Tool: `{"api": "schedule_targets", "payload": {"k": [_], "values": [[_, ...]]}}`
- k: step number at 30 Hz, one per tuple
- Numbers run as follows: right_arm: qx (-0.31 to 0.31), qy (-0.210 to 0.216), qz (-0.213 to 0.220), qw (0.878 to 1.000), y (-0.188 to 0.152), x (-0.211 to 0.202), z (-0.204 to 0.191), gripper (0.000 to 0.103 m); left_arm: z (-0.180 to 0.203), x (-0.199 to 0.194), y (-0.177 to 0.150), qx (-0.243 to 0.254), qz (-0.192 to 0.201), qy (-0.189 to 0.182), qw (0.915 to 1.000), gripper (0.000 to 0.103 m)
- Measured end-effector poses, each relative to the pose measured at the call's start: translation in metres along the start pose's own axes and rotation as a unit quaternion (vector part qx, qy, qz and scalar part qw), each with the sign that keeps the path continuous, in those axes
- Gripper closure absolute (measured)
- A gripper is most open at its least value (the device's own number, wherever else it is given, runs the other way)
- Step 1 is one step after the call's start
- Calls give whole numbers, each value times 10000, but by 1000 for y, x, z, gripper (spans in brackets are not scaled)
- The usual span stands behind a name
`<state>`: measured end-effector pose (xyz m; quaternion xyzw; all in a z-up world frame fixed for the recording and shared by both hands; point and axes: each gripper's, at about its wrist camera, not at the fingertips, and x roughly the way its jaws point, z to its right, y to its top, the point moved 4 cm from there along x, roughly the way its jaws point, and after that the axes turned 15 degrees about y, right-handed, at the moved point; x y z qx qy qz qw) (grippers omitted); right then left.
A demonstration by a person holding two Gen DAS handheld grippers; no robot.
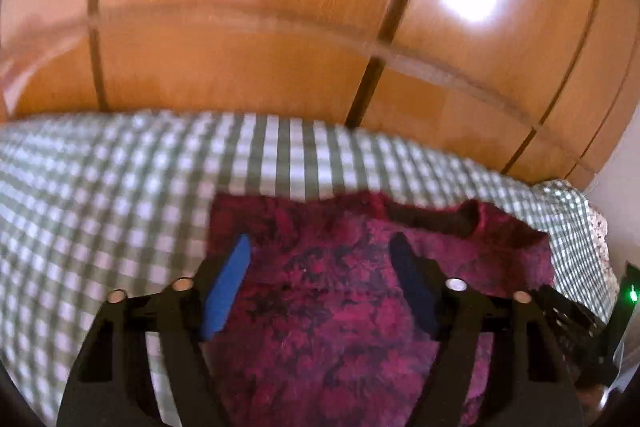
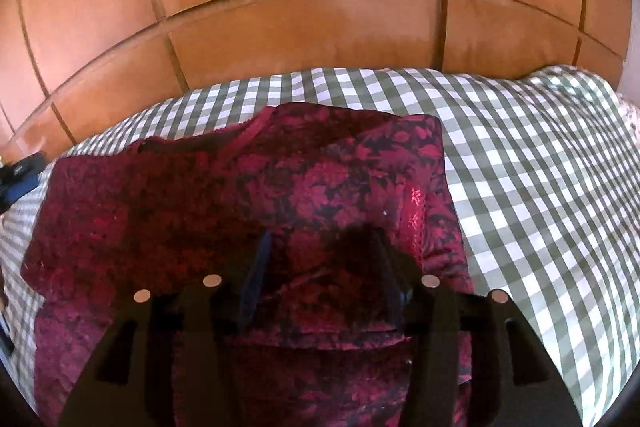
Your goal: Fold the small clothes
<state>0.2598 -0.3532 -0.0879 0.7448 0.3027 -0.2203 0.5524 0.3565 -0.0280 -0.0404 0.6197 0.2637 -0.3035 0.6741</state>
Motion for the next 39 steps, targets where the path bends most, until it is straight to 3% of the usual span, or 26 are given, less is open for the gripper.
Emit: {"api": "schedule_targets", "payload": {"k": [3,6,8,12,17,18,20,22,26,27,30,36,39], "values": [[31,63,73,9999,-2,1,1,51,-8,37,-21,-26,-445,282,9986,45],[-34,54,116,9999,-3,3,1,51,-13,38,-34,2,-123,348,9993,45],[-44,43,115,9999,-2,1,1,51,-11,37,-34,50,-134,461,9988,45],[-35,53,123,9999,-2,1,1,51,-11,8,-38,123,23,803,9967,45],[-74,15,131,9999,-2,1,1,51,-15,-38,-64,224,255,847,9958,43],[-85,1,131,9999,-2,1,1,51,-10,-42,-73,402,286,918,9946,36],[-120,-43,120,9998,-2,2,0,51,-7,-34,-83,568,187,1101,9921,36],[-173,-110,100,9997,-1,2,-3,51,-10,-24,-88,484,47,1126,9924,33],[-237,-227,54,9994,-1,0,-7,49,-13,-46,-84,204,112,1096,9937,33],[-257,-255,34,9993,0,-2,-10,44,-12,-55,-84,165,171,1074,9939,33],[-100,-128,-16,9999,-2,-15,-17,5,-9,-85,-87,175,457,1053,9932,31],[289,80,-12,9996,-28,-48,-22,2,-4,-138,-108,330,866,954,9911,28],[386,87,-225,9990,-48,-58,-22,2,-2,-153,-121,381,905,900,9911,28]]}}
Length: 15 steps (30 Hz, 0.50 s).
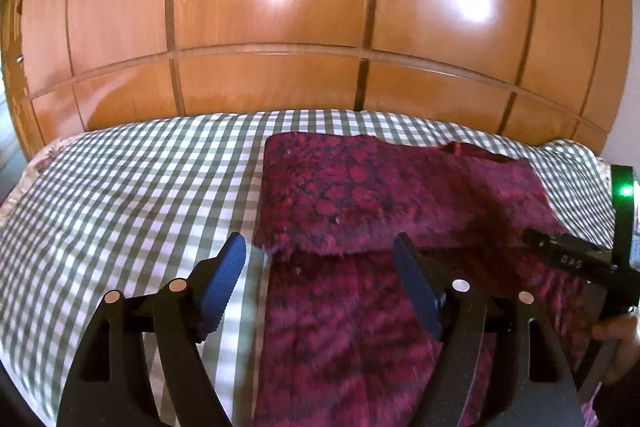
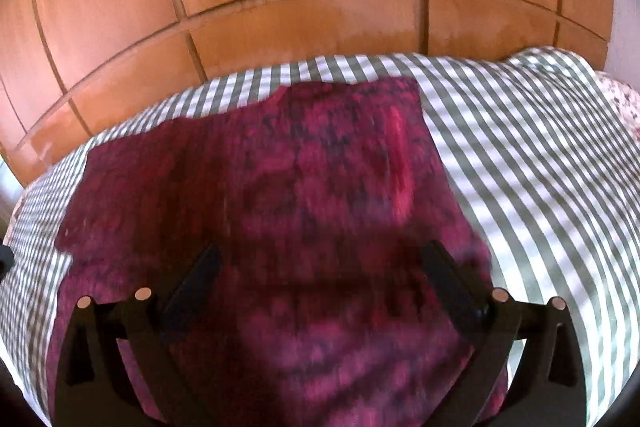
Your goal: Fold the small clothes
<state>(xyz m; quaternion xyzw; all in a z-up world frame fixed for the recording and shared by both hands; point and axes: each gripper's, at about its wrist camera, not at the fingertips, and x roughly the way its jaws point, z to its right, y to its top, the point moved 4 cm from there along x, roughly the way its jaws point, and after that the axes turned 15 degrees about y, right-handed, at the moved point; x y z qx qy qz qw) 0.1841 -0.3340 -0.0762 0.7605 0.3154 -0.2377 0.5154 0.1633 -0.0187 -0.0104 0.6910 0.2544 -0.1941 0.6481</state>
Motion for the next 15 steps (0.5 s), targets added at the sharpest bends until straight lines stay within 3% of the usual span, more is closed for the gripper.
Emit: {"api": "schedule_targets", "payload": {"k": [6,15], "values": [[163,-23,-295,9994,-40,-20,6,2,-5,-24,-30,91,-123,-81,9999,25],[60,41,-349,9994,-81,-59,3,2,-17,-34,-79,254,-490,-106,9984,24]]}}
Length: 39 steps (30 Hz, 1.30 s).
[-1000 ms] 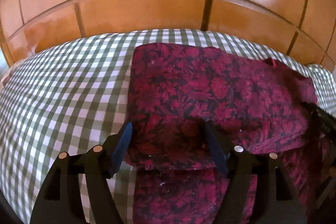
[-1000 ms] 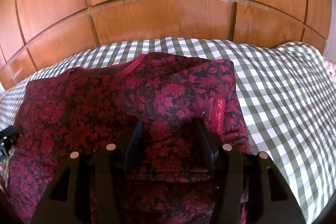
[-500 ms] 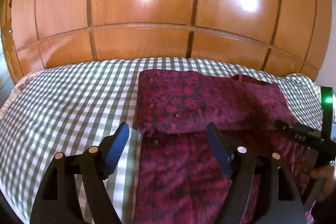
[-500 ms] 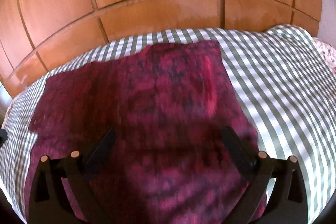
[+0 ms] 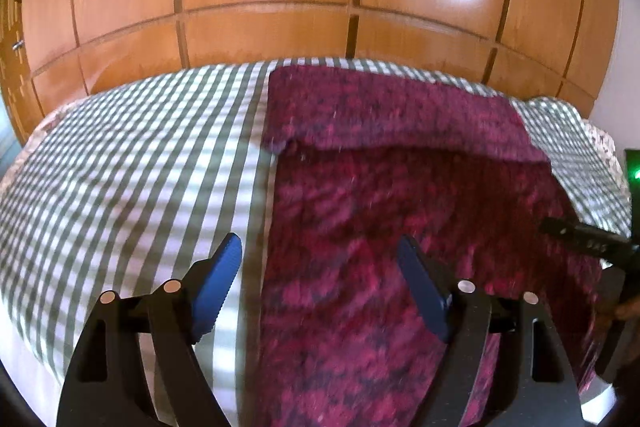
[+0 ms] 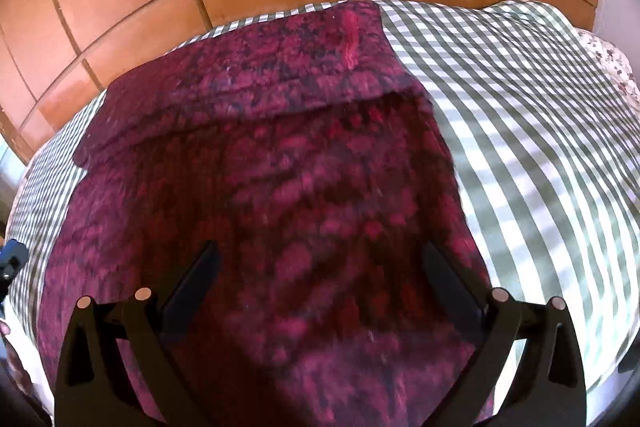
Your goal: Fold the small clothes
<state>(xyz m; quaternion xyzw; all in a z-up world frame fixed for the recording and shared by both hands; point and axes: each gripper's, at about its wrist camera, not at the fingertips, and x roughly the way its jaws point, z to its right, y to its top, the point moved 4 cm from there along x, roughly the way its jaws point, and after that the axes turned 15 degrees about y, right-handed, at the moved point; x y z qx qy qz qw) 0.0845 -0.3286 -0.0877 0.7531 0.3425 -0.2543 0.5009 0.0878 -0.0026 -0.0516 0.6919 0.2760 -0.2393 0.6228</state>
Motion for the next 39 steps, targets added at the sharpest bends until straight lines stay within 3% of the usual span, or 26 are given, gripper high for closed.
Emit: {"api": "schedule_targets", "payload": {"k": [13,18,20,23,25,26,27,29,30,33,39], "values": [[99,128,-57,9999,-39,-54,16,2,-21,-3,-53,180,-619,-200,9977,24],[498,315,-394,9975,-73,-70,37,2,-34,-14,-77,218,-1026,-664,9923,24],[583,406,-577,9958,-87,-74,40,3,-37,-20,-88,374,-1258,-1012,9862,24],[663,657,-982,9908,-111,-79,39,19,-40,-29,-102,509,-1480,-1437,9772,33],[760,841,-1268,9854,-127,-76,37,37,-37,-31,-112,576,-1680,-1663,9700,44],[808,953,-1348,9830,-131,-74,35,42,-34,-32,-115,617,-1756,-1756,9667,58],[801,990,-1391,9820,-133,-72,33,50,-31,-32,-118,687,-1800,-1796,9647,63],[709,1077,-1474,9806,-131,-72,26,61,-28,-37,-116,810,-1726,-1884,9634,86],[708,1265,-1510,9778,-126,-75,21,73,-30,-41,-112,745,-1680,-1998,9624,87],[720,1865,-1273,9715,-105,-93,8,78,-44,-50,-95,291,-1603,-2470,9552,90],[1000,2872,-351,9520,-45,-113,-8,78,-61,-54,-49,-776,-1329,-3305,9312,91]]}}
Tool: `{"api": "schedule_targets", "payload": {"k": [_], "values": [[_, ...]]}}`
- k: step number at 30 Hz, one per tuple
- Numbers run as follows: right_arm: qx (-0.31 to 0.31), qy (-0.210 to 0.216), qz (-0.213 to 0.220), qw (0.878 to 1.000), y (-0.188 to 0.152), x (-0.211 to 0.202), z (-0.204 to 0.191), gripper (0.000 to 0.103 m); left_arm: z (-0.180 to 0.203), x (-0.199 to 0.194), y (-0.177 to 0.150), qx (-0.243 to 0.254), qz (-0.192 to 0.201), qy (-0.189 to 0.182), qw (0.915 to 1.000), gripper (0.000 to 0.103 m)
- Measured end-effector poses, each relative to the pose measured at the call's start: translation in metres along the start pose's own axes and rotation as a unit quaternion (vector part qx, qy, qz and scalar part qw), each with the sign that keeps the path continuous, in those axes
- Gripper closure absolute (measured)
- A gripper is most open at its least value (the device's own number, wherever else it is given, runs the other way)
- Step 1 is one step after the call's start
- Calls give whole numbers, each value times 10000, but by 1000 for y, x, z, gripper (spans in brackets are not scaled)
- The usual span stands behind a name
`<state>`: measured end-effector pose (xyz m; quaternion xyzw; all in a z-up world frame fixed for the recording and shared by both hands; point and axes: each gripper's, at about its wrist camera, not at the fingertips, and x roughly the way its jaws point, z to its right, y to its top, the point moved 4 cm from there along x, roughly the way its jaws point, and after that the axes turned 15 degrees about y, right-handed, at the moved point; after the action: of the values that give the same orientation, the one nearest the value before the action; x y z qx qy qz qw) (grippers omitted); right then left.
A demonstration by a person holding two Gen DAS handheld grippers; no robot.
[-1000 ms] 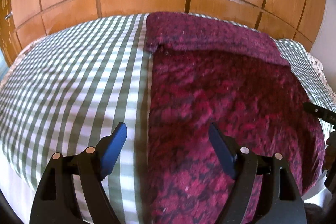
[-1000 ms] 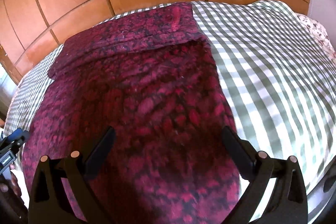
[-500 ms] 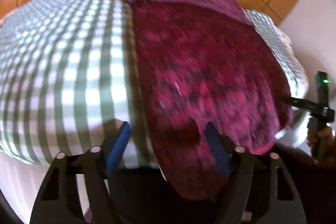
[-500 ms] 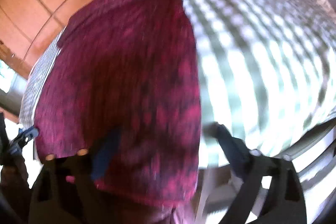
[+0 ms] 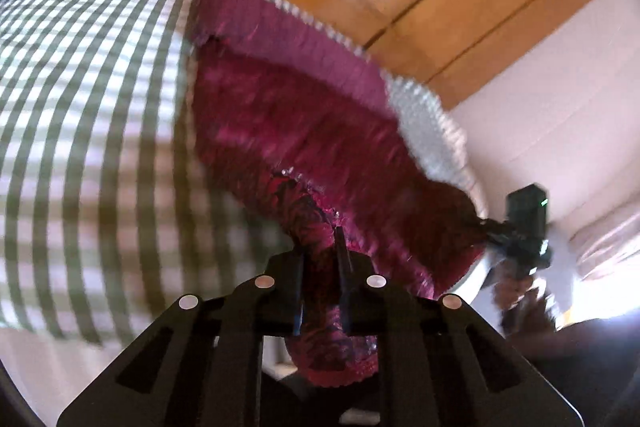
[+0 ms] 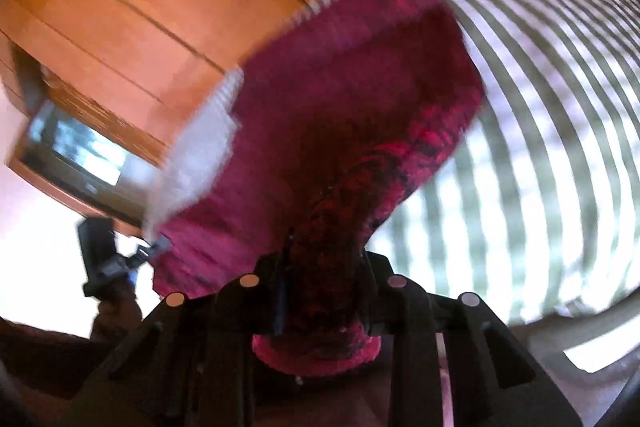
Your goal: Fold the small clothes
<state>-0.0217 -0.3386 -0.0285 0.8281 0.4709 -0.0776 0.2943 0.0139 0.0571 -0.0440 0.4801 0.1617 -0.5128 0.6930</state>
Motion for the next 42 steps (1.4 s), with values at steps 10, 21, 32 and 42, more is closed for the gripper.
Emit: {"api": "schedule_targets", "payload": {"k": [10,21,32,42], "values": [[795,-140,1018,9915,96,16,47,78,-16,38,89,-953,228,-275,9948,92],[1169,-205,1036,9875,135,52,85,36,-52,71,140,-1980,198,-127,9799,25],[12,-1457,1051,9837,100,5,73,10,-63,51,94,-940,377,575,9932,23],[66,-2006,816,9763,71,10,95,80,-50,79,66,-365,132,1010,9941,87]]}}
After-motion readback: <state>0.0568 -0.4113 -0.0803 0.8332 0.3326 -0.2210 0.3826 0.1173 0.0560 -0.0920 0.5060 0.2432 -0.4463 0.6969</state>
